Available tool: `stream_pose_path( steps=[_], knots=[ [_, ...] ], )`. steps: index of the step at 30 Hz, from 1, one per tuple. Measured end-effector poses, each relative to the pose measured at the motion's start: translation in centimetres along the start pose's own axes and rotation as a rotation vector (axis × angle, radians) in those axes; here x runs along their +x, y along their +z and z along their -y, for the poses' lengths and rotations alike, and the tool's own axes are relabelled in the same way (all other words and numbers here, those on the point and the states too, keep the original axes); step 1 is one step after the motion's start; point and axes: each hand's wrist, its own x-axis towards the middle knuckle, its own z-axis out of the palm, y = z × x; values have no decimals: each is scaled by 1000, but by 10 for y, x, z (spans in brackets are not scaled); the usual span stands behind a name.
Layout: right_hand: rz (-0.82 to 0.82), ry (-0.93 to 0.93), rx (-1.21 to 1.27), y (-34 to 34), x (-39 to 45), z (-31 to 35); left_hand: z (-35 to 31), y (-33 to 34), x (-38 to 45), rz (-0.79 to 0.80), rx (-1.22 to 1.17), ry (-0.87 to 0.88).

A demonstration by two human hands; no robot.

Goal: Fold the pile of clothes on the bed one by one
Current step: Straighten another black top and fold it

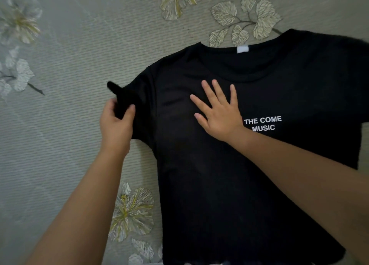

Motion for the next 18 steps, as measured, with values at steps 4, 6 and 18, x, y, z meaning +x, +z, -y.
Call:
stream_pose_path(
  steps=[4, 6, 18],
  knots=[
    [-74, 27, 366, -23, -6, -12, -24, 39, -20, 312, 106, 102],
    [-142, 58, 472, -37, -19, -30, -26, 58, -35, 618, 194, 33],
    [-379, 609, 292, -54, -174, -159, 41, 61, -74, 507, 1209, 337]
  ],
)
